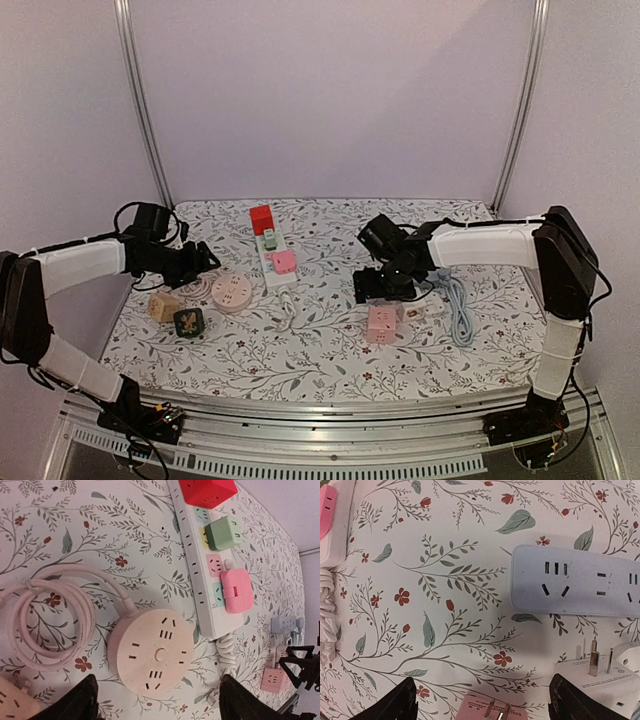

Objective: Pull the plug off the socket

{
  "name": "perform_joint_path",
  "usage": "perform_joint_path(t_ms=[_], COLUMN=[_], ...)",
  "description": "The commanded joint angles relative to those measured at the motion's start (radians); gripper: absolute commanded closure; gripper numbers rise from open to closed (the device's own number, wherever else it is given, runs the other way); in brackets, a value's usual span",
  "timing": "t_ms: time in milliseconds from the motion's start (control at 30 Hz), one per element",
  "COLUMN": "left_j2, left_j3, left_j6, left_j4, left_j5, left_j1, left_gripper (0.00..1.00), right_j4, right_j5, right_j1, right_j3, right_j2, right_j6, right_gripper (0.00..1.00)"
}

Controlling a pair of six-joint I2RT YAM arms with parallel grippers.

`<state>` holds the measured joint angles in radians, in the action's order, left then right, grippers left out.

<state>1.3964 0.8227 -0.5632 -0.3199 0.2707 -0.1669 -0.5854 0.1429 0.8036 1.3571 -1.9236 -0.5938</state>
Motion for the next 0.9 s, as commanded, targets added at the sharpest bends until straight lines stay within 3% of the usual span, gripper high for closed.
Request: perform_joint_path(t_ms=[0,167,433,867], left_j2=[-0.092,-0.203,-0.366,-0.472], left_j3=[0.02,-0.007,-0.135,-0.247], left_j6=[0.022,0.002,-0.076,-0.128], left_j4=[-0.025,-0.034,-0.048,-0.036], left_j5=[-0.01,0.03,0.093,0.124], left_j1=[0.009,0.006,-0.011,-0.038], left_gripper=[0.15,0.08,0.07,0.06], right_j4=[-0.021,-0.02,0.003,0.019], right_j5=[-0.013,-0.054,-0.088,-0.11], right_j1=[-0.007,-0.006,0.048,0.151], right_j3=[0.029,0.036,0.061,0.217], right_j2=[0.075,0.141,0.161,-0.04], right_j6=[0.023,0.01,-0.036,-0.061], right_gripper=[0.09,0.11,0.16,0.35])
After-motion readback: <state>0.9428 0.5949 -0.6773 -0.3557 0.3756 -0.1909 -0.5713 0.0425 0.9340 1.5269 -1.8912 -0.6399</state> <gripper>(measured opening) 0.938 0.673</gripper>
